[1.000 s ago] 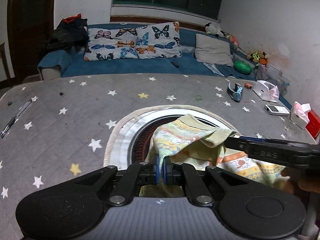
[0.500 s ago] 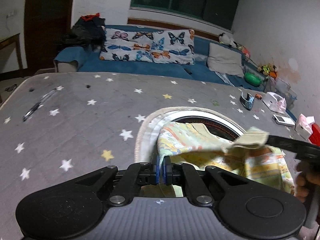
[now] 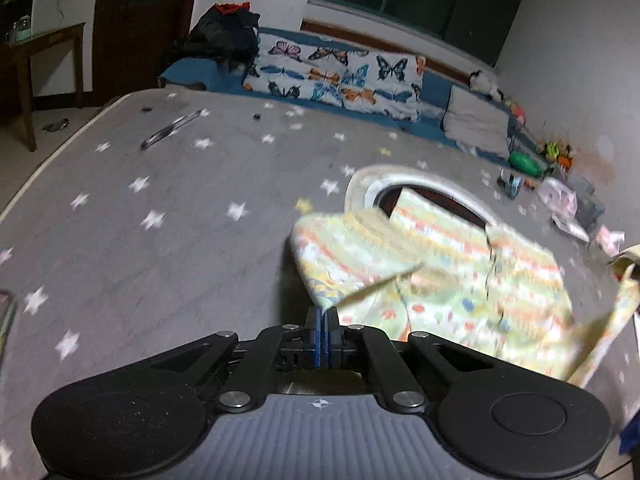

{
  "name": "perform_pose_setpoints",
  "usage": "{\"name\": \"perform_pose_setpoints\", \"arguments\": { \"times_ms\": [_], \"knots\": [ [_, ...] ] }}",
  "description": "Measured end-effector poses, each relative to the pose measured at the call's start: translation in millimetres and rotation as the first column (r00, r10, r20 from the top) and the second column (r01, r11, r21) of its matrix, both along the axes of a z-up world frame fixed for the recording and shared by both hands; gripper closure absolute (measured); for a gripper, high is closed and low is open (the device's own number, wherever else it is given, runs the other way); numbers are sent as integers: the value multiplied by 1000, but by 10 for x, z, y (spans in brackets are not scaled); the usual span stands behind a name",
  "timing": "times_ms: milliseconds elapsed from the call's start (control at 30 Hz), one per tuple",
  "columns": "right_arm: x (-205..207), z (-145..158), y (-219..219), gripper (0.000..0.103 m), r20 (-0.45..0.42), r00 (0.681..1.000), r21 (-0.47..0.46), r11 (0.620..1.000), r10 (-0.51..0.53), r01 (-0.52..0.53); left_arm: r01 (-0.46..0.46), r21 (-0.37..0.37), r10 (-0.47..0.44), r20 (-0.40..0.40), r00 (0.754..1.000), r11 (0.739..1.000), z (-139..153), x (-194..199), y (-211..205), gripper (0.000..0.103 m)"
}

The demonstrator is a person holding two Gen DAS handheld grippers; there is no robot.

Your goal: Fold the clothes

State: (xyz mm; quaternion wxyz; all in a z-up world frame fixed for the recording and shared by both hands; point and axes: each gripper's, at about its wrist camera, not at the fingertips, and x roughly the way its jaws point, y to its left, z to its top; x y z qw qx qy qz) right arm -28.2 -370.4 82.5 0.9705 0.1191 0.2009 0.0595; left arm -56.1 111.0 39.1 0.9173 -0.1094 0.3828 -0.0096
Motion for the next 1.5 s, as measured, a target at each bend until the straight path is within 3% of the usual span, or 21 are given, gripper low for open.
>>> {"name": "perform_pose_setpoints", "arguments": {
  "times_ms": [100,167,300,467,533,600,900,1100,1400,1433,1467,1500],
  "knots": [
    [-213,-53,-220,97,-43,997,-19,998,-58,57,9,29,-7,-37,999,1000,-40,-194,12,102],
    [-291,-182,-374,96,-119,988,-28,995,-101,99,15,44,-12,-66,998,999,-84,-243,29,102],
    [-310,-437,-570,88,-236,957,-50,986,-167,159,51,57,-48,-55,997,997,-24,-196,-12,101],
    [-294,-403,-577,84,-224,951,-124,974,-212,188,114,78,-114,-6,993,990,99,50,-219,98],
    [-211,-351,-544,79,-213,957,-125,977,-195,171,150,80,-151,15,988,986,132,244,-365,97],
    [-104,-324,-496,72,-211,964,-121,982,-165,142,173,94,-176,27,984,980,137,485,-509,89],
    [802,-642,-30,71,-313,949,-65,996,31,-54,237,147,-240,9,971,960,-96,1671,-1049,75],
    [1273,-822,116,67,-348,936,-51,995,58,-81,250,239,-255,-9,967,938,-342,2169,-1267,75],
    [1591,-992,225,66,-374,924,-47,994,74,-99,287,228,-284,-44,958,931,-529,2450,-1325,76],
    [1612,-996,241,66,-370,927,-56,994,69,-96,290,233,-288,-43,957,928,-538,2461,-1335,82],
    [1628,-999,251,66,-369,927,-58,994,68,-96,295,234,-293,-45,955,926,-540,2468,-1339,99],
    [1645,-1002,263,66,-367,928,-59,994,67,-95,302,233,-299,-49,953,924,-545,2474,-1344,100]
  ]
}}
